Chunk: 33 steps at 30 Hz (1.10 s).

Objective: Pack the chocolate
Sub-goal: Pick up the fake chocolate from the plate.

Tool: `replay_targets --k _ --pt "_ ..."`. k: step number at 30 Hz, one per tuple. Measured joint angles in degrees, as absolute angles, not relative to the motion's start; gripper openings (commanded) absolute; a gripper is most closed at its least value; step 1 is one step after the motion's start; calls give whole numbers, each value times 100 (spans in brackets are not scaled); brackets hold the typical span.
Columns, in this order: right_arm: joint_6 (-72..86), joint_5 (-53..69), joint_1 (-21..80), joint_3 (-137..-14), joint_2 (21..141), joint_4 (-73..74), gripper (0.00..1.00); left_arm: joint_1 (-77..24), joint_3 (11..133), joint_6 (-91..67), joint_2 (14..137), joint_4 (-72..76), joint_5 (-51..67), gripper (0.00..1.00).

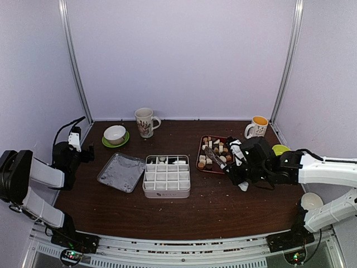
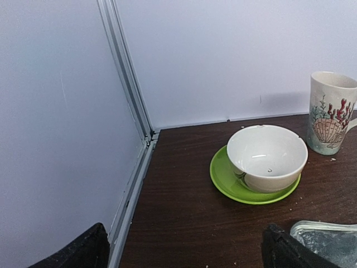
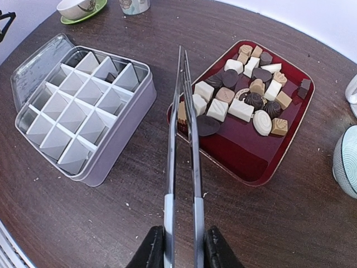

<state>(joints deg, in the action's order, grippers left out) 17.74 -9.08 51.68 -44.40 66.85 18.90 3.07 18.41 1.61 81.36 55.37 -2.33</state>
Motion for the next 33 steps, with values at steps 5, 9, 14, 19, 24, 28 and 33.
replay_targets --k 5,9,14,19,24,28,33 --pt "1695 -919 5122 -4440 6860 1813 25 307 1841 161 8136 5537 -233 98" --pt "1673 -923 5096 -4438 6864 1686 25 307 1841 161 8136 5537 -233 98" --pt "1667 -928 5019 -4403 6886 1525 25 307 1841 161 8136 5537 -233 98" --pt "1645 -930 4936 -4399 6888 1793 26 307 1841 161 8136 5537 -233 98" --pt "1717 -875 4893 -4340 6687 2217 26 307 1841 161 8136 5537 -233 98" --pt "1837 -738 4882 -4276 6499 2432 26 307 1841 161 8136 5535 -233 98" --pt "1903 -633 4871 -4270 6383 2661 26 307 1841 161 8136 5535 -231 98"
